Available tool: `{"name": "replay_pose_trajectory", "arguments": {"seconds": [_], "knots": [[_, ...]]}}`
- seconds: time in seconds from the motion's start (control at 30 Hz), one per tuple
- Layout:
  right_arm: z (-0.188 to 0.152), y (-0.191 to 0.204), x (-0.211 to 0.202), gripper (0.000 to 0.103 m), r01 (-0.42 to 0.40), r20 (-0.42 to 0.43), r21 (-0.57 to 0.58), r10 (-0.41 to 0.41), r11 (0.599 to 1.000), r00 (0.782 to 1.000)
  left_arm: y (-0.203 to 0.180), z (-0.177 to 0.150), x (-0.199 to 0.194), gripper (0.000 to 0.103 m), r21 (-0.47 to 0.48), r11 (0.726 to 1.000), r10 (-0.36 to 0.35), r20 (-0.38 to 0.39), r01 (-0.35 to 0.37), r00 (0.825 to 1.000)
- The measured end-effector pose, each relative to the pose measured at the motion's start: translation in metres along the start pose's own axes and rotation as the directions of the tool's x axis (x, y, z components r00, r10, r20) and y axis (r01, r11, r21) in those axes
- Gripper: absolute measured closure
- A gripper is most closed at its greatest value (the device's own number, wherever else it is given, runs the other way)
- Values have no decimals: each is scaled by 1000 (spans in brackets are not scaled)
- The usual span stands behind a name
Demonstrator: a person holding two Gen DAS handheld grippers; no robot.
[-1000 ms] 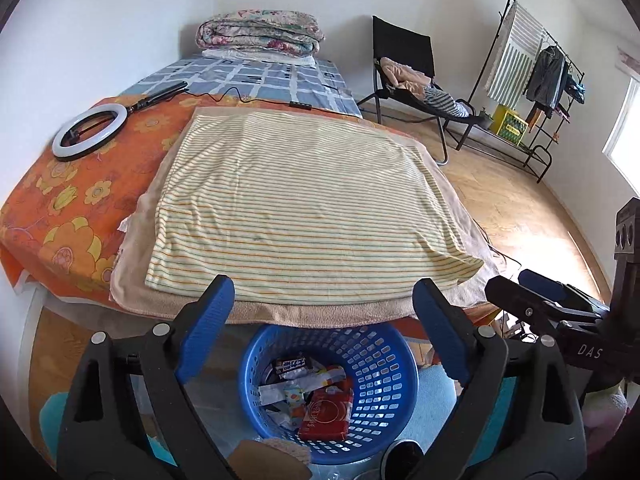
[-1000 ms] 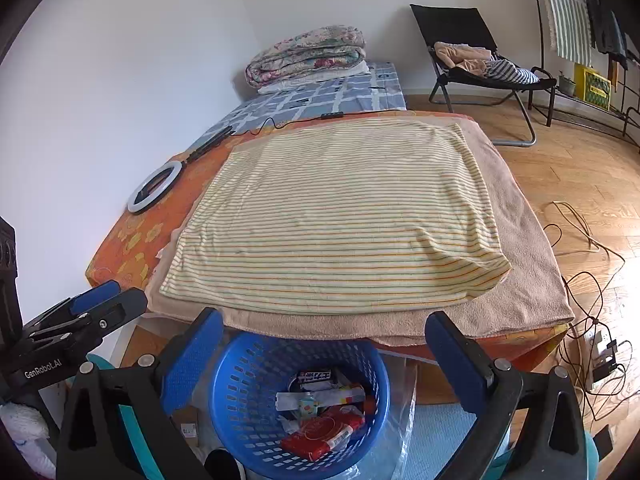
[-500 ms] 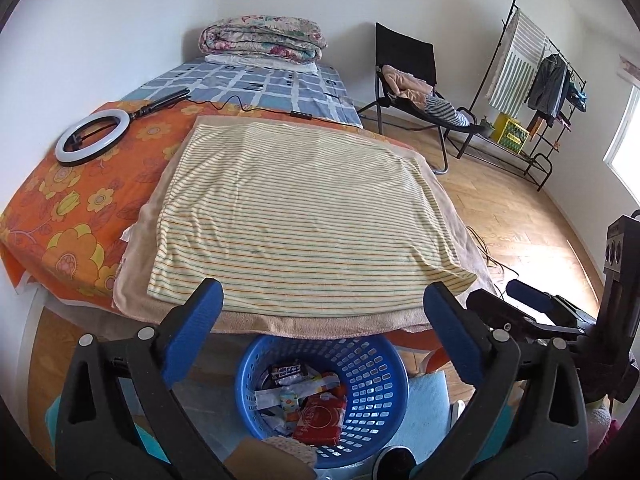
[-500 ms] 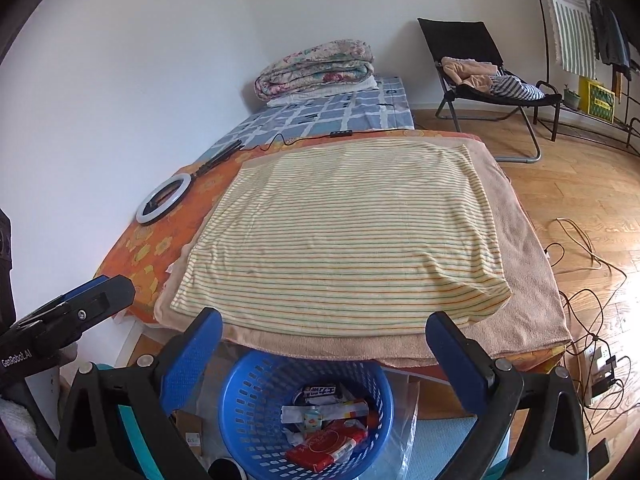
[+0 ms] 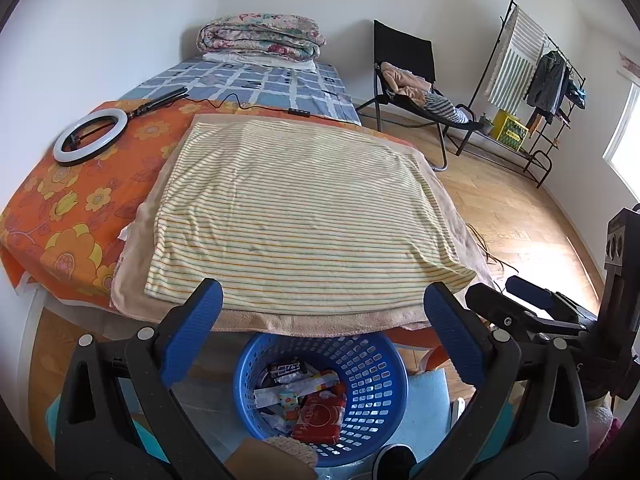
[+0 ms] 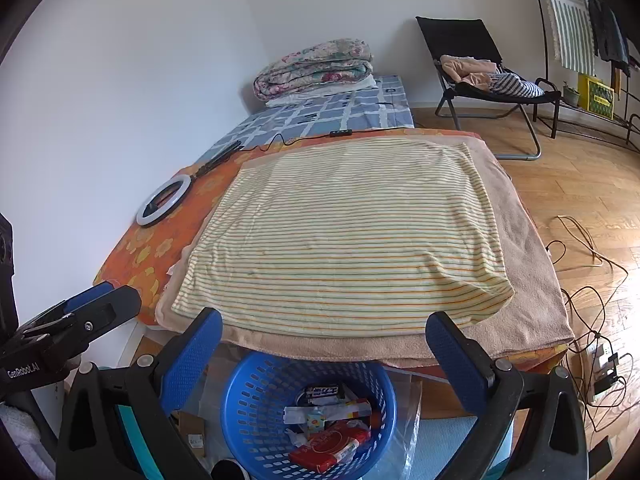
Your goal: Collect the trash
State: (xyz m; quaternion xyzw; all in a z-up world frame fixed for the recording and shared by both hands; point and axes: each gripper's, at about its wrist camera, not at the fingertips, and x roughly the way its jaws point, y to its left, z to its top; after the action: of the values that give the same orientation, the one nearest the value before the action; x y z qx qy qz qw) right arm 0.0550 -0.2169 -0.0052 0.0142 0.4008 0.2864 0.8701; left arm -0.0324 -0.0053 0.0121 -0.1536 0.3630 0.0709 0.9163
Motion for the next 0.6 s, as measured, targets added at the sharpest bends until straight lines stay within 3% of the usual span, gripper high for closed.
{"name": "replay_pose_trajectory", "arguments": {"seconds": [0.6], "knots": [[0,-1,0,0,-5,0,20,5,1000,1000,-5,1,0,1,5,1000,-4,0,4,1000]]}}
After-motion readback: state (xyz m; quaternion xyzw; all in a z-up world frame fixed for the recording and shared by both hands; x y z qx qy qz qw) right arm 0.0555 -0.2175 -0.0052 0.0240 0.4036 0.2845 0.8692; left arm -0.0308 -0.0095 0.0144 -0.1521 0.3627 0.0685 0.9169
